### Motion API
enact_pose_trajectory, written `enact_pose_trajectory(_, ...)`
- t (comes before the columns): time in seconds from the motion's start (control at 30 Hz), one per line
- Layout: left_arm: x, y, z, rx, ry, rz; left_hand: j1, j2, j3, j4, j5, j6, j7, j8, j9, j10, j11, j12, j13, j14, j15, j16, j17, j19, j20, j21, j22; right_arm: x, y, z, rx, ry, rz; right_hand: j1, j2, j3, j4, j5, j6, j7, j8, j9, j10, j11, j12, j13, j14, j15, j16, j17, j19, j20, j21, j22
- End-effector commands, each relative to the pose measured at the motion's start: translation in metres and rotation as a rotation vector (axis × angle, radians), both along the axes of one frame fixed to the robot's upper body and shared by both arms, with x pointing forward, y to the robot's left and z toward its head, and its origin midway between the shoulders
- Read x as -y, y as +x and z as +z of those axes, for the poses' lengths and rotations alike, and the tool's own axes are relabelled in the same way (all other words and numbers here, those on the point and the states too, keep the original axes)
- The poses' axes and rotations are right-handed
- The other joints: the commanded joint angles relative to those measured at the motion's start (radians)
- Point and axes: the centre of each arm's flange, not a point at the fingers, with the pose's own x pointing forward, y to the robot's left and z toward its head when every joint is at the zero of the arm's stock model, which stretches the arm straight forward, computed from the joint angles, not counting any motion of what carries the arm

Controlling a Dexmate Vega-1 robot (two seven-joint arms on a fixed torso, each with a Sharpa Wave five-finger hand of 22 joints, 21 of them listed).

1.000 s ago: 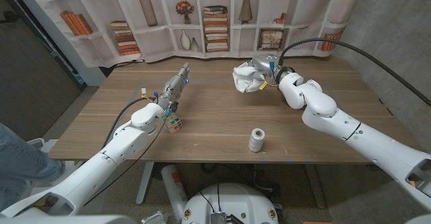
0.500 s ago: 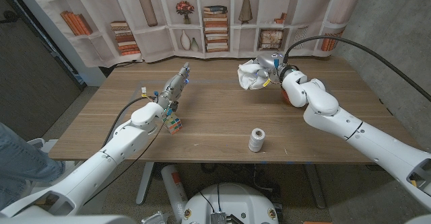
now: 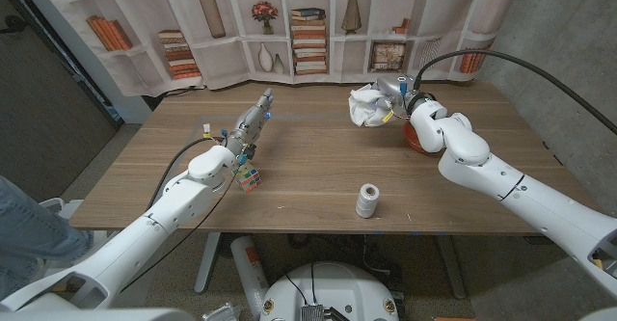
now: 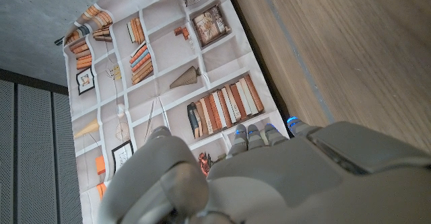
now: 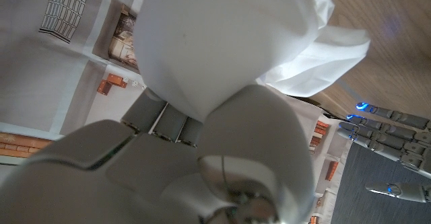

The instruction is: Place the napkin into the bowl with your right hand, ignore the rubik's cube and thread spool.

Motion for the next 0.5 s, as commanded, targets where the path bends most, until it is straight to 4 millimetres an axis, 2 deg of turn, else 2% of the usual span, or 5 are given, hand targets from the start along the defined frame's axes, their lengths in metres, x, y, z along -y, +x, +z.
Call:
enact_pose_trajectory(0.03, 0.004, 0.002, 0.003, 0.001, 0.005, -0.003, 0.002, 0.011, -0.009, 0.003, -0.001, 0.002, -0.002, 0.001, 0.002, -0.003, -0.004, -0.001, 0.001, -0.017, 0.003, -0.001, 0.004, -0.142, 0.007, 0.007, 0.004, 0.021, 0.004, 0.005, 0.003, 0.039, -0.047, 0.001, 0.008, 0.002, 0.005, 0.005, 0.012, 0.000, -0.004, 0.005, 0.011, -0.002, -0.001, 0.005, 0.005, -0.046, 0.004, 0.004, -0.005, -0.053, 0.006, 0.003)
enact_pose_trajectory(0.5, 0.009, 0.004, 0.006, -0.008, 0.018, 0.002, 0.003, 0.013, -0.012, 0.003, -0.002, 0.002, -0.002, 0.001, 0.002, -0.004, -0.003, -0.001, 0.001, -0.017, 0.003, -0.001, 0.004, -0.142, 0.005, 0.007, 0.004, 0.052, 0.000, 0.008, 0.035, 0.067, -0.095, 0.003, 0.007, 0.002, 0.004, 0.005, 0.012, 0.000, -0.006, 0.005, 0.008, -0.002, -0.006, 0.005, 0.005, -0.048, 0.004, 0.004, -0.010, -0.053, 0.011, 0.004)
